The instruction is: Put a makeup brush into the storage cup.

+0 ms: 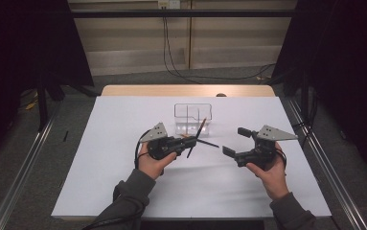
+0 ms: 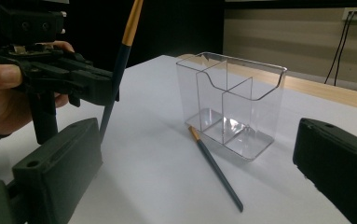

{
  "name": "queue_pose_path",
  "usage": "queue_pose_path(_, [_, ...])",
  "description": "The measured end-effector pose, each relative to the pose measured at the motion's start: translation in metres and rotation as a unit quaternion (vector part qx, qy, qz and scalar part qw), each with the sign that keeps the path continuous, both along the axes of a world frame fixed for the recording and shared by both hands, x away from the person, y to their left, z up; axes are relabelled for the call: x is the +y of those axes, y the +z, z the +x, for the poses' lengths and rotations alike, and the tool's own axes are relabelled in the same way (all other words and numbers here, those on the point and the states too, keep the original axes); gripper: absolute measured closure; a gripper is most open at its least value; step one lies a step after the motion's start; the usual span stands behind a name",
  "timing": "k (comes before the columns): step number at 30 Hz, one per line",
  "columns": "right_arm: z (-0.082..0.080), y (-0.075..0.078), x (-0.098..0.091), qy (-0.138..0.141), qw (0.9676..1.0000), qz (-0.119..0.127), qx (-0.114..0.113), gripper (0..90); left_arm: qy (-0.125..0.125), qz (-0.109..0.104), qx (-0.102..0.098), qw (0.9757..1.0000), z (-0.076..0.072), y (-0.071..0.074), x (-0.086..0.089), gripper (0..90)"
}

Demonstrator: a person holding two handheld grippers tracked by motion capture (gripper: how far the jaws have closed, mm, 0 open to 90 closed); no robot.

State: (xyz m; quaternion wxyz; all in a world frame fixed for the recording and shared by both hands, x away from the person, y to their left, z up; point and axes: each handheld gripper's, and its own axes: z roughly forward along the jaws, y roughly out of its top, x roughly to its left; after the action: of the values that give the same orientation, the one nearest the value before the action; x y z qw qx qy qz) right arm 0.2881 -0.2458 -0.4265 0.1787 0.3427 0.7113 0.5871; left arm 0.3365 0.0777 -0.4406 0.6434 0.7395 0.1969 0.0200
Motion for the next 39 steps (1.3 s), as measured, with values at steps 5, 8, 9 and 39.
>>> queue_pose_path(5, [0.002,0.001,0.006,0.002,1.0000,0.003,-0.001,0.7,-0.006,0.002,-0.002,1.0000,-0.001,-0.001,-0.003,84.3])
queue_pose_path(8, [0.004,0.002,0.009,0.004,1.0000,0.007,-0.001,1.6,-0.006,0.004,-0.001,1.0000,-0.001,-0.001,-0.004,84.2])
queue_pose_path(9, [0.004,0.002,0.010,0.004,0.9999,0.009,-0.004,2.1,-0.009,0.007,-0.002,0.9999,-0.001,-0.002,-0.004,84.3])
queue_pose_path(39, [0.015,0.009,0.035,0.046,0.9980,0.040,0.014,31.8,-0.023,0.004,0.004,0.9997,-0.004,-0.004,-0.011,84.3])
